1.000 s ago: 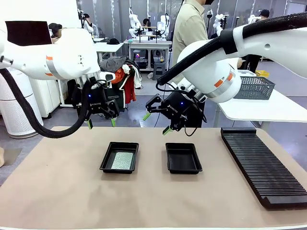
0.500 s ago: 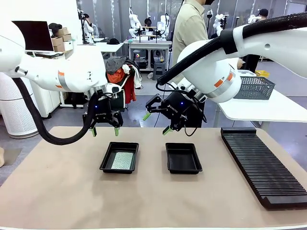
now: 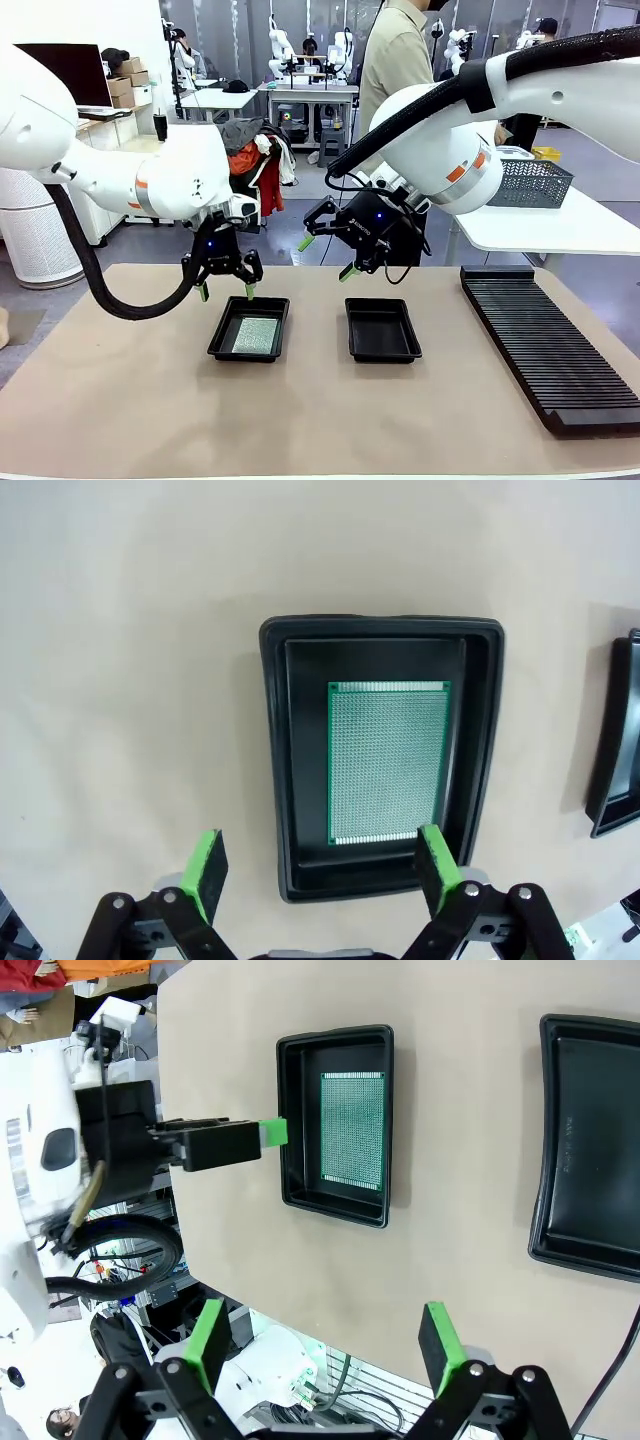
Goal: Inspect and transfer BCBs to ESD trays.
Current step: Pick up the ESD tray and place it on the left side of the table.
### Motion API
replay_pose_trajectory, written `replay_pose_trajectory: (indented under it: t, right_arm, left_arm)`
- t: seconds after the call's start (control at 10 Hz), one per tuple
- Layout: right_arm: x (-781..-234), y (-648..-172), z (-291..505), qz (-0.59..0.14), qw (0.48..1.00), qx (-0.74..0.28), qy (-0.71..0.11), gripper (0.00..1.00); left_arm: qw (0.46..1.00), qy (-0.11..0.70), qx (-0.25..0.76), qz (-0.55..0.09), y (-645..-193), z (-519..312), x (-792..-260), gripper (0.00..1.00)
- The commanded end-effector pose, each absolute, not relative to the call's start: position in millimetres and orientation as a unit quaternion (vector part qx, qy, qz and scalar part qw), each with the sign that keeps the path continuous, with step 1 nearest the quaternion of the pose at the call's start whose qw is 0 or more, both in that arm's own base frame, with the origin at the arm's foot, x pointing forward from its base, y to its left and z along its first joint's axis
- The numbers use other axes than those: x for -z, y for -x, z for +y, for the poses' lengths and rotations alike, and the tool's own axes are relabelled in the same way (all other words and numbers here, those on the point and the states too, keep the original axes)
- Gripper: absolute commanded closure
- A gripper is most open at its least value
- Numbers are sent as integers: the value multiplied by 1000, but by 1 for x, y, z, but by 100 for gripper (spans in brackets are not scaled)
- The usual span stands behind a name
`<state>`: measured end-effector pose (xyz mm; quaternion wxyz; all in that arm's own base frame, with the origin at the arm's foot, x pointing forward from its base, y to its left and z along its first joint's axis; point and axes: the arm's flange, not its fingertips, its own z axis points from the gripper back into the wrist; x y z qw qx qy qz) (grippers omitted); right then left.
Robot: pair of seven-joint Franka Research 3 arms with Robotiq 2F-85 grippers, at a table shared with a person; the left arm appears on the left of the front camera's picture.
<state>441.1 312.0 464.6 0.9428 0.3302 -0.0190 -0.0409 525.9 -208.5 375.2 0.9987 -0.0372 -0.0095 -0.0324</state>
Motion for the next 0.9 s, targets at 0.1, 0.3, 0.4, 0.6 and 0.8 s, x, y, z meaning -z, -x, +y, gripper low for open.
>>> replay_pose_trajectory:
  t: [0.1,0.3,0.4,0.6,0.8]
  right_arm:
    - [-465,-441,312,-22,945,48,-322,0]
    - [-465,-441,312,-22,945,48,-322,0]
    - [-465,-441,312,-22,945,48,-322,0]
    - [-465,-441,312,-22,945,48,-322,0]
    - [-465,-441,312,-22,945,48,-322,0]
  left_arm:
    - [1000,15,11,-23,-524,-198,-349,0]
    - [1000,16,14,-22,-525,-194,-337,0]
    - [1000,10,16,-21,-526,-192,-329,0]
    - [1000,4,11,-18,-528,-187,-319,0]
    - [1000,6,12,-13,-529,-187,-311,0]
